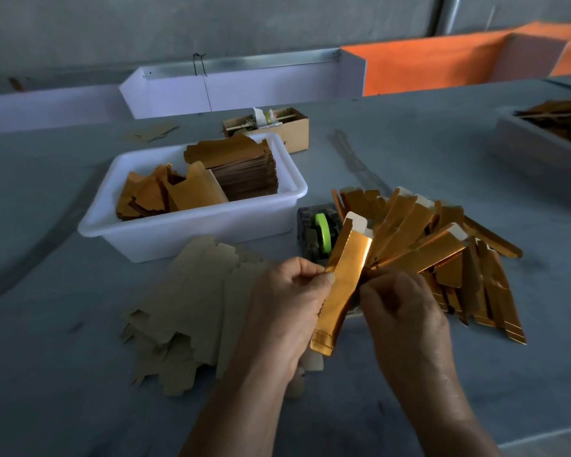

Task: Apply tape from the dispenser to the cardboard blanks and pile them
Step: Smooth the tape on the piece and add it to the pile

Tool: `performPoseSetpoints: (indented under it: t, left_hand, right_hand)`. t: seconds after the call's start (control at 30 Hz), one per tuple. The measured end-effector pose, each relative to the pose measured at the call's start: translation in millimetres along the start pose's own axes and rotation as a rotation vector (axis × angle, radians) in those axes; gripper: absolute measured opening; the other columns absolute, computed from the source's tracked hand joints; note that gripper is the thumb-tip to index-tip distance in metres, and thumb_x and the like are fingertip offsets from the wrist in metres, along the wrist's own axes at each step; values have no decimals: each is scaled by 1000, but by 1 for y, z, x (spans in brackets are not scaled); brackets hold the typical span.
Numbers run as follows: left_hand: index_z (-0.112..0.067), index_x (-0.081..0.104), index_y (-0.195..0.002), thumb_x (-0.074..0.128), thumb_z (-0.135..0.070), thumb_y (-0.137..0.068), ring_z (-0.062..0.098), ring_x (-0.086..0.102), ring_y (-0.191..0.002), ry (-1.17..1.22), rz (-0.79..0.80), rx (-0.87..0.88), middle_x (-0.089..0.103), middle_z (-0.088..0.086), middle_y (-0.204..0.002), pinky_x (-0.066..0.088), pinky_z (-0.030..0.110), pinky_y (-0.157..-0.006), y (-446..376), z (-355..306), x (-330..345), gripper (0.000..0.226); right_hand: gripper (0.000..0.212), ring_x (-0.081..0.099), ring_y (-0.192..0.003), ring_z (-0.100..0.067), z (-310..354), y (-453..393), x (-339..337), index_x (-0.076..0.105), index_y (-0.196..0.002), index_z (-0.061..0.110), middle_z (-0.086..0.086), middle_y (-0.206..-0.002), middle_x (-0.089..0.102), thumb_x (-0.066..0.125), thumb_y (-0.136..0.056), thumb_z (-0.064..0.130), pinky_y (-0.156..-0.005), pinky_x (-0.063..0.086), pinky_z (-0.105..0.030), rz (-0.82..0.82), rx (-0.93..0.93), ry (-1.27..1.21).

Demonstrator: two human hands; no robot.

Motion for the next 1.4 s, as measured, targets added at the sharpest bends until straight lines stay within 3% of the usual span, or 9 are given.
performPoseSetpoints:
  t: [0.17, 0.27, 0.4, 0.6, 0.73, 0.93, 1.07, 1.3, 1.4]
  left_hand:
    - [-25, 64, -81, 65, -30, -86, 12, 65, -77, 7, 18, 3, 67, -5, -82, 47, 25, -63, 10, 2, -3, 7]
    - [-24, 67, -80, 66, -28, -85, 8, 64, -67, 55, 36, 9, 69, -5, -75, 48, 23, -57, 19, 3, -7, 7]
    - [-21, 71, -78, 69, -24, -82, 17, 70, -75, 52, 40, 32, 72, 0, -76, 58, 36, -71, 26, 1, -11, 6]
    - [-21, 71, -79, 69, -20, -84, 15, 72, -73, 78, 63, 10, 73, 0, -76, 60, 33, -70, 31, -1, -13, 5]
    - [-18, 72, -75, 68, -14, -84, 14, 72, -70, 144, 89, -1, 73, 1, -73, 58, 26, -65, 33, -2, -13, 10]
    - [-14, 74, -78, 66, -12, -84, 17, 73, -76, 199, 198, -36, 74, 5, -79, 58, 25, -66, 33, -2, -18, 10]
    - [-15, 73, -75, 74, -39, -67, 20, 73, -78, 210, 256, -50, 75, 7, -80, 59, 34, -74, 33, -1, -19, 26]
    - [-16, 71, -72, 62, -14, -89, 13, 71, -62, 138, 65, 34, 73, 2, -67, 53, 19, -55, 37, 5, -11, 19]
    - [-18, 71, -70, 64, -16, -86, 12, 68, -58, 41, -36, 168, 71, 0, -63, 55, 30, -55, 44, 3, -5, 18]
  right_hand:
    - [11, 58, -75, -10, 7, 2, -31, 60, -79, 26, 5, -80, 61, 59, -85, 17, -63, 47, -23, 147, 61, -236]
    - [17, 61, -72, -7, 19, 3, -41, 67, -76, 22, 6, -77, 66, 62, -82, 7, -60, 50, -18, 310, 76, -402]
    - [20, 60, -70, -4, 32, 4, -42, 71, -76, 22, 8, -76, 68, 63, -79, 4, -60, 48, -12, 425, 10, -420]
    - [25, 61, -77, -2, 33, 3, -40, 70, -86, 34, 14, -82, 68, 62, -81, 11, -63, 48, -13, 427, -41, -300]
    - [40, 63, -76, -3, 33, 2, -40, 51, -107, 41, 16, -83, 66, 64, -80, 14, -65, 51, -15, 421, -76, -205]
    - [31, 64, -71, 1, 32, 2, -37, 46, -94, 33, 21, -81, 67, 68, -77, 18, -61, 49, -11, 378, -51, -191]
    - [27, 63, -72, 3, 30, 3, -35, 48, -88, 33, 25, -82, 66, 69, -77, 20, -59, 50, -12, 367, -42, -149]
    - [24, 61, -72, 5, 35, 6, -32, 50, -87, 30, 8, -70, 66, 71, -78, 22, -61, 46, -6, 310, -66, -16]
    - [25, 59, -67, 3, 38, 7, -33, 47, -88, 31, 13, -73, 62, 69, -80, 25, -62, 43, -1, 276, -90, 113]
Point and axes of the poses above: each hand's wrist, its own y-axis away from the middle knuckle, its own x-axis out of the palm, z = x × y, the point moved 1 cm from there along -y, towards the middle knuckle
